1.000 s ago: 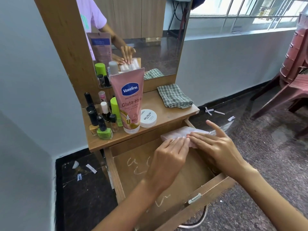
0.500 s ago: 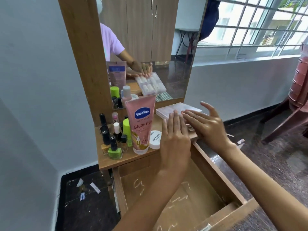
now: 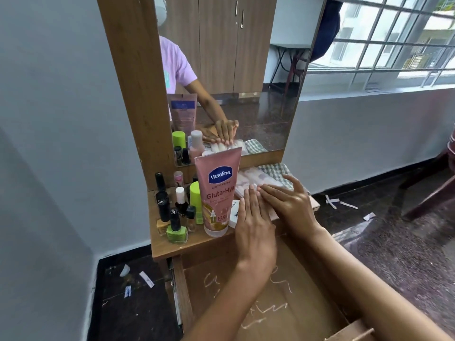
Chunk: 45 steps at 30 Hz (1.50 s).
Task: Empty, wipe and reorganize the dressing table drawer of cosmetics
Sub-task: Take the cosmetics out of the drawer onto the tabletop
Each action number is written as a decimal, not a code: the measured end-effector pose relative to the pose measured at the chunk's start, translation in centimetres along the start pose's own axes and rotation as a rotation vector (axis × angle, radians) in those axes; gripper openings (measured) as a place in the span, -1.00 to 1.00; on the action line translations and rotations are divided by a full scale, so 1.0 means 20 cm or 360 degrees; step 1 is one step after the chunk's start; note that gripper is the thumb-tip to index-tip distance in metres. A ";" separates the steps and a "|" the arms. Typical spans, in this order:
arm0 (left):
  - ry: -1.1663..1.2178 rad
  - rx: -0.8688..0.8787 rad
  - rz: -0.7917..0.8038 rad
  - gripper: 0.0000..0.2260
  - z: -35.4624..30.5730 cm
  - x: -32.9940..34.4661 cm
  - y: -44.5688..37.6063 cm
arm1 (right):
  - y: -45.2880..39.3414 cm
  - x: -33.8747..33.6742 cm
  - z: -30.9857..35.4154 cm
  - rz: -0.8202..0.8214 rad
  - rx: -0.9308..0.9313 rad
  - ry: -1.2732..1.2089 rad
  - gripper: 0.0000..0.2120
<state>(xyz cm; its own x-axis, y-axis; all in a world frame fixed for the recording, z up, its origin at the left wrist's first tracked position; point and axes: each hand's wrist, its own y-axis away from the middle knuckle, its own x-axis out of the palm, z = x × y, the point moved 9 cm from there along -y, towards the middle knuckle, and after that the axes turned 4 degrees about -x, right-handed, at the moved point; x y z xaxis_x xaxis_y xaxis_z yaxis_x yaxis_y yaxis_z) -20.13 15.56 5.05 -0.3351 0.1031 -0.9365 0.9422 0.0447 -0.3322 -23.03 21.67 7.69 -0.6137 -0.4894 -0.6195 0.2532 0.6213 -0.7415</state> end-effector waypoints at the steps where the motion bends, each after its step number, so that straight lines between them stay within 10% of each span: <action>1: -0.0008 0.0003 0.0005 -0.36 0.00 0.01 0.00 | 0.00 0.01 -0.01 0.0049 0.0048 -0.0022 -0.82; 16: -0.0088 0.0045 0.0087 -0.36 -0.02 0.04 -0.03 | 0.28 0.20 -0.35 0.0899 0.0885 -0.0336 -0.02; 45: -0.0166 0.0276 0.0191 -0.51 -0.07 0.08 -0.13 | 0.31 0.14 -0.36 0.1031 0.0829 -0.0134 -0.24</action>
<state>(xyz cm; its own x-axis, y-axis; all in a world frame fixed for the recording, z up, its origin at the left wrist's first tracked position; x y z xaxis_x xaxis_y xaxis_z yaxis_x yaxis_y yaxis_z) -23.16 17.04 4.58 -0.2265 -0.0065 -0.9740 0.9654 -0.1343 -0.2236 -28.56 28.54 3.23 -0.1752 -0.1893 -0.9661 0.8627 0.4433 -0.2434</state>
